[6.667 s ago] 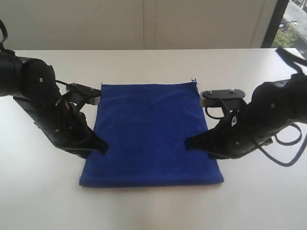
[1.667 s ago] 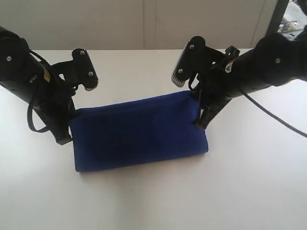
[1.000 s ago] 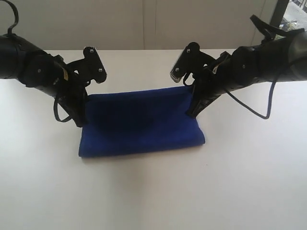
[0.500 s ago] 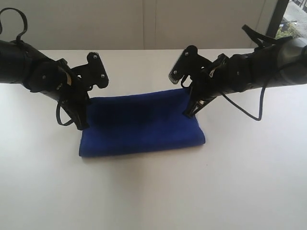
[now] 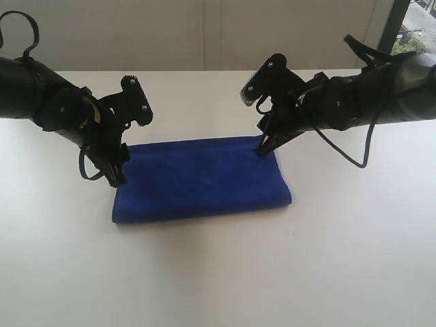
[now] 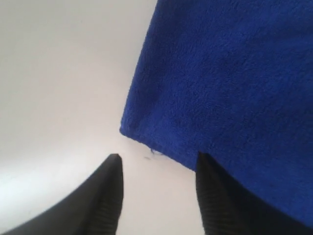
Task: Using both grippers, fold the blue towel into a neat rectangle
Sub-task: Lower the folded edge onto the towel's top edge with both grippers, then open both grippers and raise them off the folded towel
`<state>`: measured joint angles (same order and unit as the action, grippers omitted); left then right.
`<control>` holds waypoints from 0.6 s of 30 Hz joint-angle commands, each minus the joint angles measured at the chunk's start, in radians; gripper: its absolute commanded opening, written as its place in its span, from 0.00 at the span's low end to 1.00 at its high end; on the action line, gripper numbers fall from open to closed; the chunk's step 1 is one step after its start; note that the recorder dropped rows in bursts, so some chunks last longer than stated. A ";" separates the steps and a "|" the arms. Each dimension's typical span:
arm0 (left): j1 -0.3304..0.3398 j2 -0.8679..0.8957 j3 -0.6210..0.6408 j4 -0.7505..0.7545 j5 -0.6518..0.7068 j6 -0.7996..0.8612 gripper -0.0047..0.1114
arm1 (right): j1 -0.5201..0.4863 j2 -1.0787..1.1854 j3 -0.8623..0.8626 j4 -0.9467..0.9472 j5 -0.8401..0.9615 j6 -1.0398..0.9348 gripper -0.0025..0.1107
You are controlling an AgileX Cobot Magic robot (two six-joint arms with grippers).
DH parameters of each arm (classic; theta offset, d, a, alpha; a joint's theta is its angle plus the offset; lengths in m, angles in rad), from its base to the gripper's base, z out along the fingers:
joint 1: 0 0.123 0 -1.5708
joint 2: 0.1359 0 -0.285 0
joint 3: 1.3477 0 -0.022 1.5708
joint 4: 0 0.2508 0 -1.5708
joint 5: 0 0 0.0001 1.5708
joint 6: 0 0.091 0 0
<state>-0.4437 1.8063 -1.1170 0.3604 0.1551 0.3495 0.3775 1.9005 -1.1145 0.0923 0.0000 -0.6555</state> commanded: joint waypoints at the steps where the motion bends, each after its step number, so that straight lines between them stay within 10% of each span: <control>1: 0.013 -0.021 -0.035 0.002 0.144 -0.172 0.31 | -0.013 -0.059 -0.007 0.005 0.095 0.194 0.22; 5: 0.037 -0.049 -0.098 -0.006 0.274 -0.377 0.04 | -0.035 -0.105 -0.058 0.002 0.316 0.284 0.02; 18: 0.192 0.109 -0.319 -0.505 0.612 -0.481 0.04 | -0.086 0.047 -0.257 -0.002 0.776 0.548 0.02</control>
<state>-0.2854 1.8627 -1.4261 -0.0213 0.6929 -0.1589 0.2997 1.8900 -1.3704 0.0948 0.7326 -0.1354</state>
